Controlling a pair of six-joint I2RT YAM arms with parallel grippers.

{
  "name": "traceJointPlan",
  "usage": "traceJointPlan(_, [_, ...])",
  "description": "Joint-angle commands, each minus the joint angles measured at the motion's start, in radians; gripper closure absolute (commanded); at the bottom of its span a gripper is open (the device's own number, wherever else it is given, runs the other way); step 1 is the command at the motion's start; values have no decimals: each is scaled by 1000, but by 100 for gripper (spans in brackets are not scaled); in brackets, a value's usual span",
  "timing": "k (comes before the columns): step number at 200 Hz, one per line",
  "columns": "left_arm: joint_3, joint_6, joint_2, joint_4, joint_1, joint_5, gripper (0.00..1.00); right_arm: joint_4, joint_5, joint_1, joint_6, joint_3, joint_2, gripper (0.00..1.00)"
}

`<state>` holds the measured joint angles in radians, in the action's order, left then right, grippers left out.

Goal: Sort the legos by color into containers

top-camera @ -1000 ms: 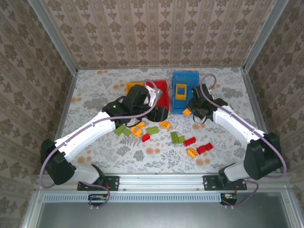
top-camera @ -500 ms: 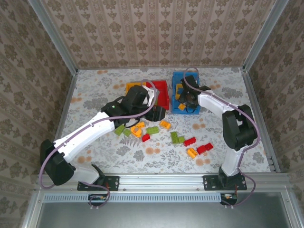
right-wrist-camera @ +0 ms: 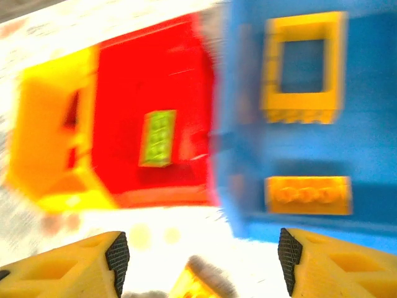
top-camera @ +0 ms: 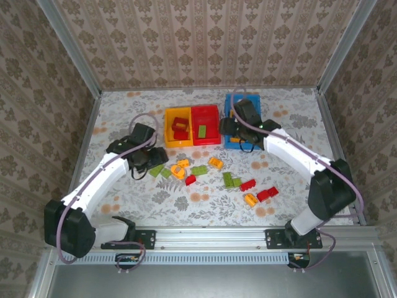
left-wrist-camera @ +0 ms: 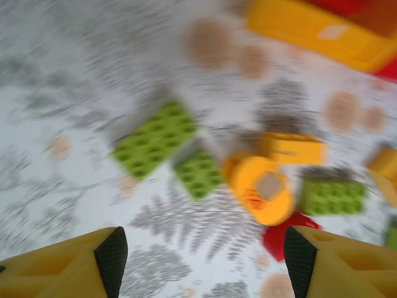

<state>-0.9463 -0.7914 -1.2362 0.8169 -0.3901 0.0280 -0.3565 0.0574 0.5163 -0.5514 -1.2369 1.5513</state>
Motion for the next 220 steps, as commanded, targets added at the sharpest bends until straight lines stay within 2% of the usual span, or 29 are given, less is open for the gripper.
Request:
traceJointPlan(1, [25,-151,-42,68,76,42,28,105,-176,81,164,56,-34,28])
traceJointPlan(19, [29,-212,-99,29,123,88,26,108,-272,149,214,72,-32,25])
traceJointPlan(32, [15,-206,-140,-37,138,135,26,114,-307,188,240,88,-34,24])
traceJointPlan(62, [-123,21,-291,39,137,87,26,134,-320,210,212,126,-35,24])
traceJointPlan(84, [-158,257,-375,-3,123,142,27,148,-326,211,195,139,-36,24])
traceJointPlan(104, [-245,453,-448,80,76,67,27,141,-329,210,194,131,-26,23])
traceJointPlan(126, [-300,555,-526,155,29,0,27,141,-333,209,195,121,-15,23])
traceJointPlan(154, [-299,590,-574,138,-3,-13,27,147,-351,208,186,98,10,23])
traceJointPlan(185, [-276,571,-590,126,-3,-93,27,167,-394,209,175,78,24,24])
traceJointPlan(220, [-246,573,-588,92,4,-83,30,175,-423,211,157,77,32,24])
